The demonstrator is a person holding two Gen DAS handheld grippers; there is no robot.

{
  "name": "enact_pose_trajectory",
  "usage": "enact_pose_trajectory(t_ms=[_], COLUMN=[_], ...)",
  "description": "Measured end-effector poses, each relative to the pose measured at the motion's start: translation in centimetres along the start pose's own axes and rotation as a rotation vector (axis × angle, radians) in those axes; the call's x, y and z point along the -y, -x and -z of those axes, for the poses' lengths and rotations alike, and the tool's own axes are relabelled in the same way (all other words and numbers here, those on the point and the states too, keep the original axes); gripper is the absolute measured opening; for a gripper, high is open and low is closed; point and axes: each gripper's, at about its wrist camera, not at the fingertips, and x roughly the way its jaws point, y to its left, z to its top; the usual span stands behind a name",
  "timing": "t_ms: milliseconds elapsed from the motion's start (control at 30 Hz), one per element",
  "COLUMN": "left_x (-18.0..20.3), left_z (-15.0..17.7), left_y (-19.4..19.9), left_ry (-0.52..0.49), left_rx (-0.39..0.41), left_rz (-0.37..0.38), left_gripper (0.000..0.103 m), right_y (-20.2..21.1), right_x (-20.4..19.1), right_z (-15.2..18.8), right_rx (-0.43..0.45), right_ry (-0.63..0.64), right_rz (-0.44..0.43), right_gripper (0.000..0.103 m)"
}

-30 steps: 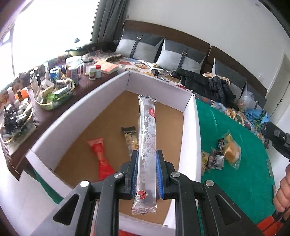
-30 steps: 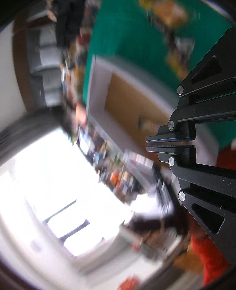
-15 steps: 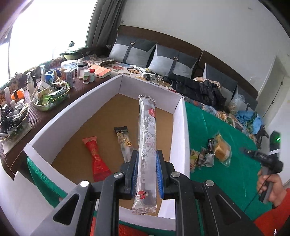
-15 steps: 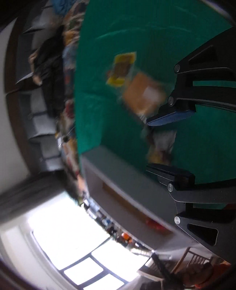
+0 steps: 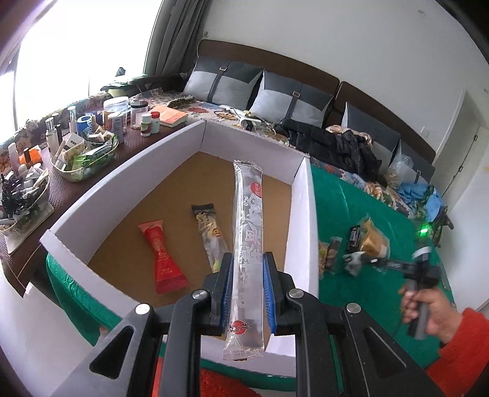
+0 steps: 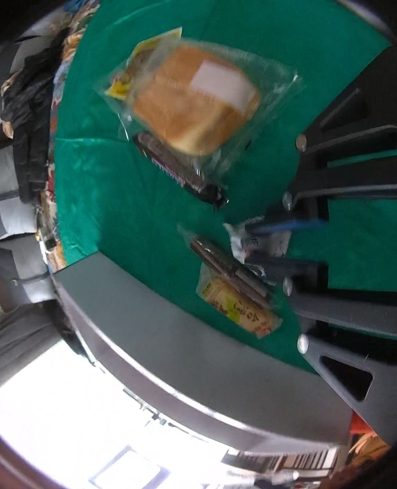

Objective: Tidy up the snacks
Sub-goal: 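Open the left tool to drop the stick while the right tool grasps the white triangular packet, then carry the white triangular packet into the box with the right tool and release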

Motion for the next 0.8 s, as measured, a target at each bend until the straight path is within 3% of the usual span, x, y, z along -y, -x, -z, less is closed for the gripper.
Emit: enact_pose_trajectory(t_ms=[233, 367, 500, 600, 633, 667, 800], left_x=[-1.3, -2.4, -3.2, -4.1, -4.6, -5.0, -5.1], left_z=[-0.1, -1.1, -2.4, -3.2, -3.3, -3.3, -3.0], left_y=[-1.2, -1.6, -2.6, -4.6, -4.9, -5.0, -3.9], left_ry=[0.043, 0.046, 0.033, 0.032, 0.046, 0.06, 0.037], left_rx=[-0.012, -0.017, -0.023, -0.057, -0.058, -0.056, -0.02], left_rz=[0.001, -0.022, -0.059, -0.122, -0.128, -0.121, -0.116], left_gripper=[0.018, 0.018, 0.018, 0.025, 0.025, 0.024, 0.017], right_y=[5.8, 9.3, 9.7, 8.4, 8.0, 7.9, 8.5], right_x=[-2.5, -8.0, -15.3, -18.7, -19.0, -18.8, -14.8], right_z=[-0.5, -2.1, -4.3, -5.3, -5.5, -5.5, -4.6], right_rx=[0.087, 0.169, 0.194, 0.199, 0.192, 0.2, 0.235], right_ry=[0.021, 0.058, 0.11, 0.119, 0.105, 0.091, 0.13], right_rz=[-0.115, -0.267, -0.395, -0.404, -0.403, -0.392, -0.195], right_gripper=[0.005, 0.003, 0.003, 0.013, 0.034, 0.043, 0.047])
